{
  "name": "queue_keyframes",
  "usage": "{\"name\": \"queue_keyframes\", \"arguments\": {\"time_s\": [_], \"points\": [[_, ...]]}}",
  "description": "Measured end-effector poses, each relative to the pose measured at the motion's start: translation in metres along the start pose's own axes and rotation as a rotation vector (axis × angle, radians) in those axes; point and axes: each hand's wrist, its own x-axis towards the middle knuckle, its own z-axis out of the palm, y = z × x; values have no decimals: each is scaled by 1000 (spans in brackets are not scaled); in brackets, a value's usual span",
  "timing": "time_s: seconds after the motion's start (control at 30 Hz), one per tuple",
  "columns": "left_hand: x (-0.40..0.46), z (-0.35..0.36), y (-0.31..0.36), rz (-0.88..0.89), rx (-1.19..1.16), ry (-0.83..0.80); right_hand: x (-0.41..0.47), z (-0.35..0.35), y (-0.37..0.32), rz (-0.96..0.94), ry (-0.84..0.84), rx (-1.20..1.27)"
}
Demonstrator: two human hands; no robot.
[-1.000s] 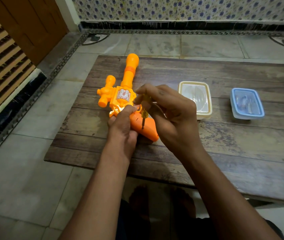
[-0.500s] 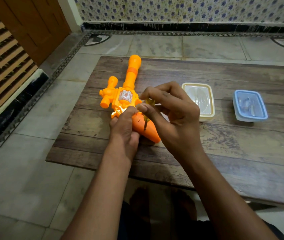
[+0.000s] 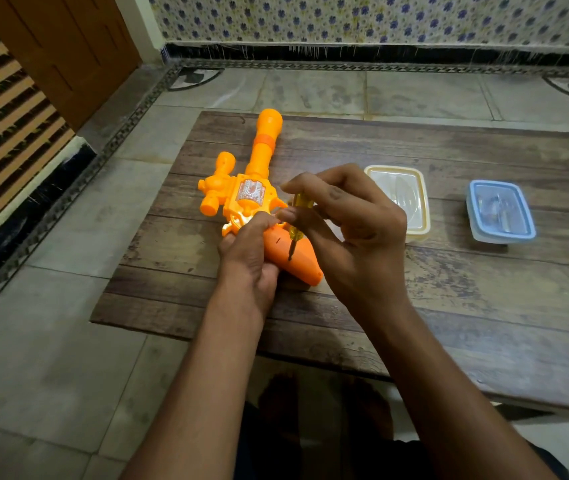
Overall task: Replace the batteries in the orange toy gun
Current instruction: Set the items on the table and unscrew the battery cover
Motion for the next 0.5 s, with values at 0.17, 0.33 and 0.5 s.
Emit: {"name": "queue_keyframes", "arguments": {"time_s": [0.17,0.33,0.5], "points": [[-2,2,-1,-1,-31,-11,0,-1,-3,0,-51,39],[-1,1,-1,4,-26,2,0,2,-1,31,-7,46],[-3,2,0,-4,-13,12,1,-2,1,29,-17,72]]}}
